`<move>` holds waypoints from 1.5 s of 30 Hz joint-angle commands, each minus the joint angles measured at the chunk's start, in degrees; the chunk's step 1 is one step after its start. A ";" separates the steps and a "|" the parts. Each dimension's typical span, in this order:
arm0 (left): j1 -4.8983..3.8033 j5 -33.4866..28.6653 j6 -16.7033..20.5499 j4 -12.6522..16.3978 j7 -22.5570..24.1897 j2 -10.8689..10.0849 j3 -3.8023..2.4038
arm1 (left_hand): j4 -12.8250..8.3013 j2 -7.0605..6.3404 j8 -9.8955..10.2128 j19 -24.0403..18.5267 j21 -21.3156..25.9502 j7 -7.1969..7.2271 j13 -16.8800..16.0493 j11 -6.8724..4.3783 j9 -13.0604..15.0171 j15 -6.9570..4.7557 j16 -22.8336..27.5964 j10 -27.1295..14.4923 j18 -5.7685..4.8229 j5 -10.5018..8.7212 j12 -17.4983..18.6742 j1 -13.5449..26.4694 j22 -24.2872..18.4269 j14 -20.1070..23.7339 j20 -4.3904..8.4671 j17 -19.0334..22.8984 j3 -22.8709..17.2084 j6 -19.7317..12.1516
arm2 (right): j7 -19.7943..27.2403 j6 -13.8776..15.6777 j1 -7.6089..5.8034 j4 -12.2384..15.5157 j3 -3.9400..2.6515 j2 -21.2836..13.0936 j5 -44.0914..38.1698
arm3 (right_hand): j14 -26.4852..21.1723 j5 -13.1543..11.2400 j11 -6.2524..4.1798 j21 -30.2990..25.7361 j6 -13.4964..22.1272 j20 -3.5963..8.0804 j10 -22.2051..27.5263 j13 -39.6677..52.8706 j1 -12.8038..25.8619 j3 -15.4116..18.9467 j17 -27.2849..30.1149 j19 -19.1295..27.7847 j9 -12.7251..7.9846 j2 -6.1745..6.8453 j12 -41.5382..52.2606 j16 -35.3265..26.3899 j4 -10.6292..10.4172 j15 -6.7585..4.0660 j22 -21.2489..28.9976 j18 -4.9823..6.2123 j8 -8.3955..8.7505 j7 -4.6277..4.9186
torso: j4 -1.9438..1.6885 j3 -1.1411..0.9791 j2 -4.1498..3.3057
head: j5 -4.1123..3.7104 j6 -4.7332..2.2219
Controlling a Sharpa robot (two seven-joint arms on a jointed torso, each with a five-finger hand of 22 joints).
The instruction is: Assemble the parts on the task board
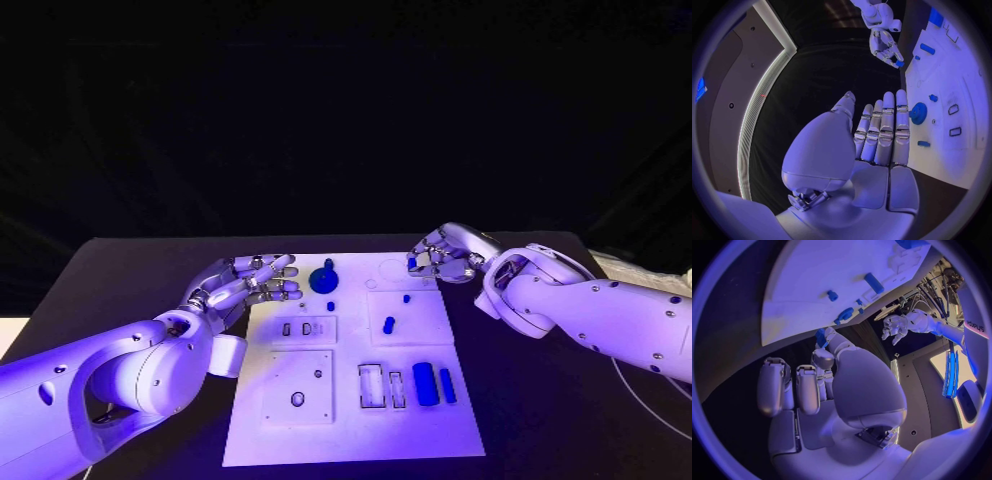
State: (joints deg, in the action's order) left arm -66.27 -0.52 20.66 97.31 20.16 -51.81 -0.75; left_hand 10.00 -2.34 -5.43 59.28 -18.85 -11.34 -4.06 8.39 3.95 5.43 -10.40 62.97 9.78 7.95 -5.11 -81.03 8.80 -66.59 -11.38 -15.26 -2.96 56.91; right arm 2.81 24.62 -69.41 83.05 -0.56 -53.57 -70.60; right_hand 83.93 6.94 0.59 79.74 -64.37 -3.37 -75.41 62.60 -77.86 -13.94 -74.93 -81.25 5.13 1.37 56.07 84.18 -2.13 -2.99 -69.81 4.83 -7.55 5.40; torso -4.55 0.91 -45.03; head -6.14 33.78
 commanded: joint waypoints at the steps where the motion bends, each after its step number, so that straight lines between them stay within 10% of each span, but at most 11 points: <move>1: -0.03 0.01 -1.39 -0.83 0.51 0.14 -0.02 | -0.37 0.49 0.34 0.01 0.15 -0.11 -0.02 0.00 0.03 0.07 0.30 0.22 0.61 -0.34 0.09 -0.07 -0.09 0.34 -0.20 -0.11 -0.07 0.34 | -4.52 2.55 -0.20 2.52 0.02 0.59 -0.45 | 4.16 0.14 -0.01 0.20 -0.52 0.59 -0.56 -0.05 0.05 -0.44 -5.26 0.00 0.24 -0.90 0.11 0.29 -0.14 -0.40 -0.02 -0.67 -0.18 -0.02 | -0.04 0.12 0.38 | 0.38 0.08; 18: -0.01 0.01 -1.46 -3.51 0.96 0.44 -0.01 | -0.42 0.53 0.36 0.01 0.15 -0.10 -0.02 -0.01 0.03 0.07 0.33 0.25 0.61 -0.34 0.11 -0.11 -0.10 0.34 -0.20 -0.15 -0.10 0.35 | -15.53 -2.22 1.15 8.36 1.00 10.16 -9.50 | 4.03 -0.19 0.05 -0.05 -0.03 0.65 -0.01 -0.96 0.19 -0.80 -4.66 0.20 0.16 -0.88 -1.21 -0.09 0.06 -0.40 0.42 -0.59 0.18 0.10 | -0.52 0.87 1.23 | 1.74 1.63; 45: -0.02 0.01 -1.50 -4.17 1.04 0.51 -0.02 | -0.42 0.53 0.36 0.01 0.15 -0.10 -0.02 -0.01 0.03 0.07 0.33 0.25 0.61 -0.34 0.11 -0.11 -0.10 0.34 -0.20 -0.15 -0.10 0.35 | -20.50 -5.21 4.64 4.14 2.14 18.75 -16.98 | 3.91 -0.14 0.12 -0.41 -0.17 0.61 0.45 -1.66 1.01 -0.71 -4.17 0.48 0.20 -0.34 -2.26 -0.43 -0.03 -0.34 1.03 -0.48 0.23 0.14 | -0.44 0.67 1.02 | 3.26 2.46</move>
State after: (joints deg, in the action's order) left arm -66.26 -0.52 20.30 92.98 20.44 -51.43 -0.73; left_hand 9.85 -2.34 -5.43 59.28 -18.85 -11.34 -4.06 8.39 3.95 5.43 -10.40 62.96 9.78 7.95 -5.11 -81.03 8.80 -66.58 -11.38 -15.34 -3.11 56.91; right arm -17.02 20.86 -64.91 87.25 1.54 -34.97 -85.78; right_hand 83.93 6.57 0.64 79.69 -64.00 -2.97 -75.44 60.98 -77.51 -14.33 -74.95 -80.83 5.14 0.94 54.03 83.91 -2.07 -2.98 -68.84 4.82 -6.96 5.41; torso -5.06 1.64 -43.99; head -2.97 36.11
